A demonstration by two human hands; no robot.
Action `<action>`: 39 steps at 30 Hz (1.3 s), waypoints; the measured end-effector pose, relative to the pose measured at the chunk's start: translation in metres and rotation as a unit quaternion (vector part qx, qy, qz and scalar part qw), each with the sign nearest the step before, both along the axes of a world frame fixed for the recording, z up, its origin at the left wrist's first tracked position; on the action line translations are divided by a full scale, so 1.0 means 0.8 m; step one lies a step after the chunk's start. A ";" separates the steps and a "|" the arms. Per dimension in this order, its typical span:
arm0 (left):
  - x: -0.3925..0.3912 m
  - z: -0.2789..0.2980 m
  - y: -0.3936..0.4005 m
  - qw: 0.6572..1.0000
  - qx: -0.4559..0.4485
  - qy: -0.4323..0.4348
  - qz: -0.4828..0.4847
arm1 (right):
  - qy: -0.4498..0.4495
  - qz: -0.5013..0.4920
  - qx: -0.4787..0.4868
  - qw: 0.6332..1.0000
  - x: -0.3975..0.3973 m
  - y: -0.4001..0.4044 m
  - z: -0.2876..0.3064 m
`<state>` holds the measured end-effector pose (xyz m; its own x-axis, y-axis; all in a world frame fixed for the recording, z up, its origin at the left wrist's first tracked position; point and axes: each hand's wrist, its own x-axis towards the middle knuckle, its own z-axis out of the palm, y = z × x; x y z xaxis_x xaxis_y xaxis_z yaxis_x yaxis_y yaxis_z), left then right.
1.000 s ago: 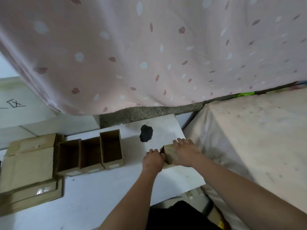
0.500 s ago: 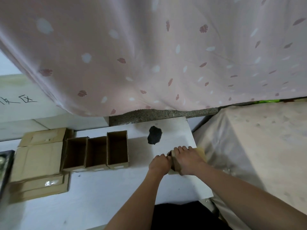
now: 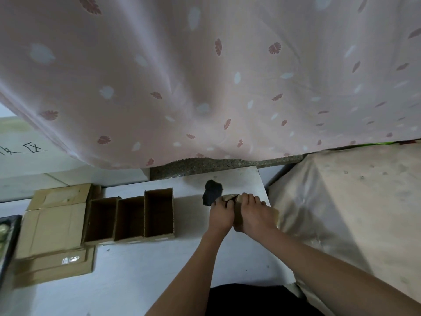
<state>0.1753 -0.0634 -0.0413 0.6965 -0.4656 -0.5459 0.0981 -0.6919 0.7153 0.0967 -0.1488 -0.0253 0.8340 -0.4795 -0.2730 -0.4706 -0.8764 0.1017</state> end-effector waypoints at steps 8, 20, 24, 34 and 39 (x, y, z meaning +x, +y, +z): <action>-0.002 0.018 0.003 0.985 -0.054 -0.153 -0.065 | -0.219 -0.153 0.099 0.959 -0.012 0.027 -0.022; -0.023 0.012 0.021 0.946 -0.108 -0.213 -0.218 | -0.382 -0.385 0.451 0.709 -0.050 0.054 -0.042; -0.029 0.009 0.026 0.947 -0.108 -0.214 -0.213 | -0.389 -0.350 0.485 0.701 -0.058 0.060 -0.033; -0.040 -0.003 0.042 0.976 -0.060 -0.133 -0.159 | -0.168 -0.385 0.510 0.751 -0.090 0.068 -0.041; -0.040 -0.011 0.049 0.987 -0.014 -0.072 -0.141 | -0.171 -0.384 0.544 0.727 -0.094 0.064 -0.023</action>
